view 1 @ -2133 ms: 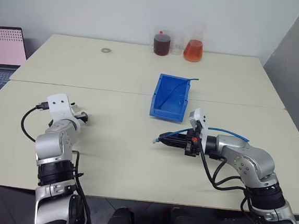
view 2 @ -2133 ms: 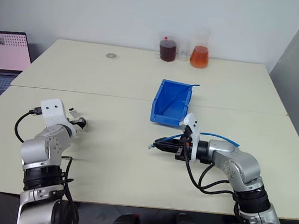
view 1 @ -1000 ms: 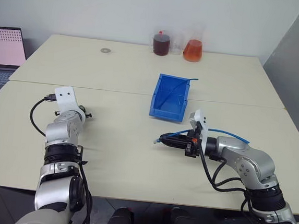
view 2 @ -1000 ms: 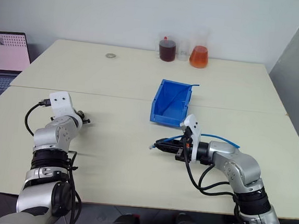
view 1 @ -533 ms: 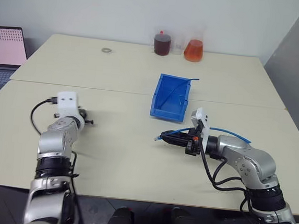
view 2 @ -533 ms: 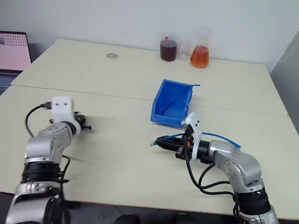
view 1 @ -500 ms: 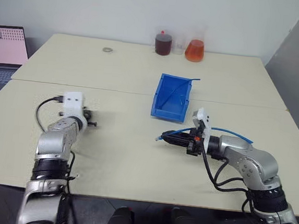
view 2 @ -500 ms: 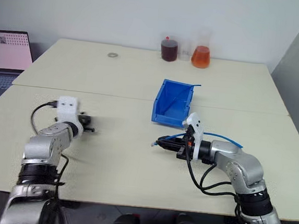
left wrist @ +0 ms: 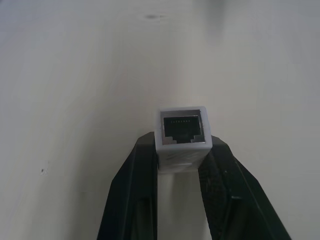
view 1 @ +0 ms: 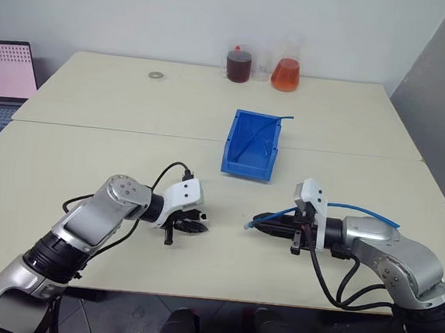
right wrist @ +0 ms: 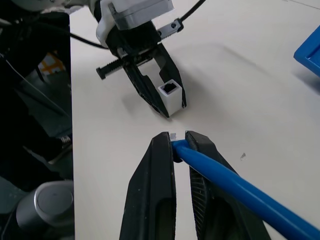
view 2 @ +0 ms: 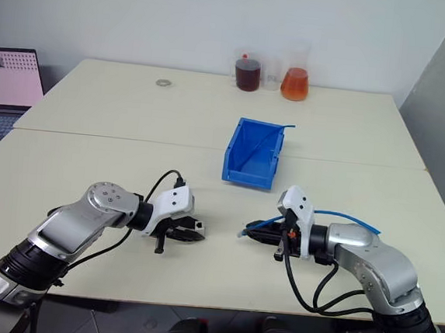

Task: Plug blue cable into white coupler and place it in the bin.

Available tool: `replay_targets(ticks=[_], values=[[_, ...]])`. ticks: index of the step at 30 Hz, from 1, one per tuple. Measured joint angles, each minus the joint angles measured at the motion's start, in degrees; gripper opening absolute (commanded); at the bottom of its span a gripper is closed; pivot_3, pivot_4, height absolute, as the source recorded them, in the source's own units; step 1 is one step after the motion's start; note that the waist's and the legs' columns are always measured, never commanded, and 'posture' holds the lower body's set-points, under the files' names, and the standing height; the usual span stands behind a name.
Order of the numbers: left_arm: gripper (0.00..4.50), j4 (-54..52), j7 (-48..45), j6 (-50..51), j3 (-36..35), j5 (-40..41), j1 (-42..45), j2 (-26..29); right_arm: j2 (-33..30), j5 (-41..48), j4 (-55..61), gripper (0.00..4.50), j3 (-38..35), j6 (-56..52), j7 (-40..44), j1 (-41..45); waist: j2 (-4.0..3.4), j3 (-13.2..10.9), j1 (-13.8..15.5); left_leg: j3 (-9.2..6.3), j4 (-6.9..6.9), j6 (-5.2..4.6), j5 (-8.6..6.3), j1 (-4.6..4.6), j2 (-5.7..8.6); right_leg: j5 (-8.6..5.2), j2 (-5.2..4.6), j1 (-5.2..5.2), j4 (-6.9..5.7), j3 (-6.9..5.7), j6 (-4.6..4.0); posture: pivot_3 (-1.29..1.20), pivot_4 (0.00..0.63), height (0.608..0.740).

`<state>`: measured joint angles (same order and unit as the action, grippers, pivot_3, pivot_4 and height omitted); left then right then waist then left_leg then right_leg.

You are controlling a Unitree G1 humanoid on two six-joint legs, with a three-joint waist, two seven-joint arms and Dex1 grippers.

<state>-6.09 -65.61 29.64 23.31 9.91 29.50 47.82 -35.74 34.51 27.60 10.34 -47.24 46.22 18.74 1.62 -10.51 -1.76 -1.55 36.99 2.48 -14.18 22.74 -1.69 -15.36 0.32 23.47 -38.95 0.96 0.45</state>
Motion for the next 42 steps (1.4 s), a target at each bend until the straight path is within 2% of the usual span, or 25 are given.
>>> replay_targets(ticks=[6,14,20,29,42], values=[[0.8,2.61,-3.51,-4.16,1.44,-3.09,1.68,-1.01,0.66,-2.34,0.4,0.11,2.56,0.62,-0.38,0.19,0.0,0.0,-0.01,0.06,0.02,-0.01,0.0,0.08,0.01,0.0,0.0,0.07,0.01,0.0,0.01,0.0,0.15,0.74],[0.8,3.67,-8.0,-4.95,1.84,-3.78,2.0,-1.61,8.09,-6.99,-6.5,0.11,9.34,0.63,-1.35,12.07,0.0,0.0,-0.06,0.03,0.01,-0.01,0.0,0.05,-0.05,0.0,0.09,0.1,-0.04,-0.01,0.0,0.0,0.15,0.74],[0.8,4.06,-9.98,-5.59,2.16,-4.88,2.75,-2.1,12.0,-11.25,-13.6,0.11,13.91,2.16,-0.49,16.92,0.0,0.0,0.0,0.06,0.03,-0.01,0.0,0.09,-0.03,-0.01,0.06,0.12,-0.02,-0.02,-0.02,0.0,0.15,0.74],[0.8,5.0,-10.9,-6.39,2.12,-5.91,3.06,-2.64,13.37,-16.45,-16.48,0.11,19.68,6.24,3.43,18.37,0.0,0.0,0.02,0.05,0.04,-0.01,0.0,0.07,-0.04,-0.01,0.07,0.12,-0.05,-0.05,-0.02,0.0,0.15,0.74],[0.8,5.89,-11.13,-8.04,1.77,-6.46,2.84,-2.97,12.8,-19.91,-16.75,0.1,20.14,7.67,6.26,19.01,-0.01,0.01,0.03,0.05,0.06,-0.02,0.0,0.01,-0.04,0.0,0.06,0.08,-0.1,-0.04,-0.03,0.0,0.15,0.74]])
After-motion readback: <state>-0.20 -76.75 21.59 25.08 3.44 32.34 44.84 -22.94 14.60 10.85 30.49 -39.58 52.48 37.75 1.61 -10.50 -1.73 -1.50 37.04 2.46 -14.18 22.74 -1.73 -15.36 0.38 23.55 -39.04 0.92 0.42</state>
